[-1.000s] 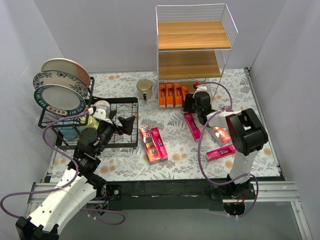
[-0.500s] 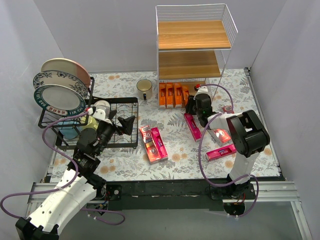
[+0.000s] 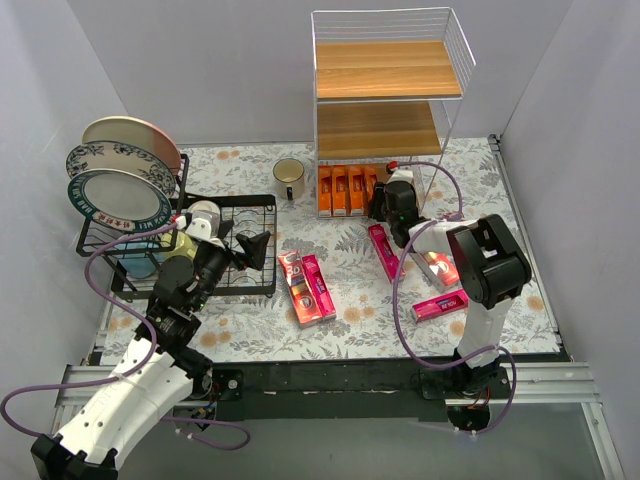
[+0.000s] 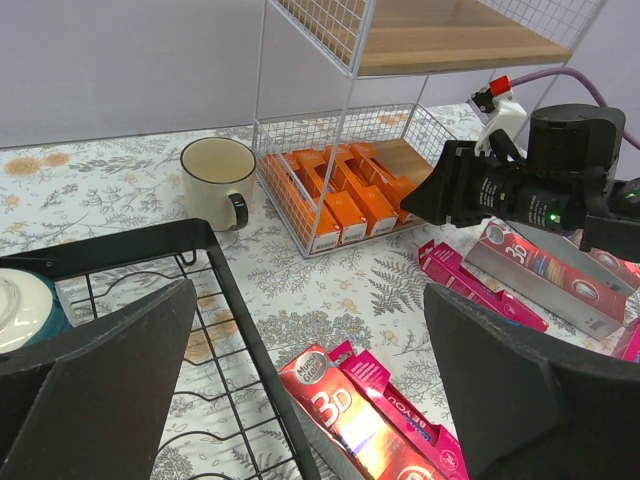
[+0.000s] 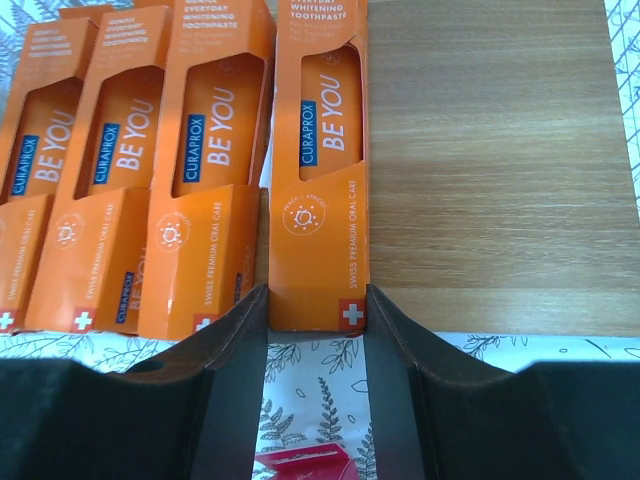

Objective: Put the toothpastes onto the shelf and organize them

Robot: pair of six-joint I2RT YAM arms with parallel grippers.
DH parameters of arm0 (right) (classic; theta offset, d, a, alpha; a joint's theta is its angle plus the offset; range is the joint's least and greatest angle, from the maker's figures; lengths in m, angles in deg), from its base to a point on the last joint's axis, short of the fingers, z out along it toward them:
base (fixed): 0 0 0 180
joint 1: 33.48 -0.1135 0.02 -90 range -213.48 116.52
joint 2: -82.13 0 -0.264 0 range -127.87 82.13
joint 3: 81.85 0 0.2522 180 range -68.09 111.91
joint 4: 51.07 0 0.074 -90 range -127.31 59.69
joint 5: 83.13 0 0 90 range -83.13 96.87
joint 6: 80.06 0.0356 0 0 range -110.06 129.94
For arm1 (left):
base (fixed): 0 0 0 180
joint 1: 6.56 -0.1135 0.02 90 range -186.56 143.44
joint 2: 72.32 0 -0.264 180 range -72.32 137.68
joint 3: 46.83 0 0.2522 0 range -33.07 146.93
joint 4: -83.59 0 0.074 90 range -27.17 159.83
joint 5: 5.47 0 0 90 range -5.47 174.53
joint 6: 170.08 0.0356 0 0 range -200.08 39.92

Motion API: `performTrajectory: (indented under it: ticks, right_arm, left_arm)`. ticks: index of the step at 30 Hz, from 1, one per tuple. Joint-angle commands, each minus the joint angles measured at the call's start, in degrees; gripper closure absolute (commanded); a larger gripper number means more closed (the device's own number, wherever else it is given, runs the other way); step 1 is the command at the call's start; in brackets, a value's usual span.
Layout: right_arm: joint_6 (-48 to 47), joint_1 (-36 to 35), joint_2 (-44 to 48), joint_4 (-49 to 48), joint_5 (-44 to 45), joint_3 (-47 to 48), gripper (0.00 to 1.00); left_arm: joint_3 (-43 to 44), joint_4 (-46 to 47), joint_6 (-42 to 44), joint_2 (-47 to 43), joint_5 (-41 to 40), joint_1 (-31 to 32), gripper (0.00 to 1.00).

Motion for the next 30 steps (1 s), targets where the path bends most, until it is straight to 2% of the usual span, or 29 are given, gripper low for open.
performTrajectory:
  ticks: [1, 11, 30]
  right_arm:
    - [1.23, -0.45, -0.91, -4.13, 3.50, 2.44, 0.57]
    - [1.31, -0.89, -1.97, -3.69, 4.38, 2.35, 0.57]
    - [2.63, -2.03, 1.46, -2.37, 5.34, -0.73, 0.57]
  left_arm:
    - [1.16, -0.30, 0.68, -0.24, -0.12, 0.14, 0.02]
    - [1.24, -0.30, 0.68, -0.41, -0.03, 0.23, 0.02]
    - [1.33, -0.39, 0.77, -1.12, -0.03, 0.14, 0.02]
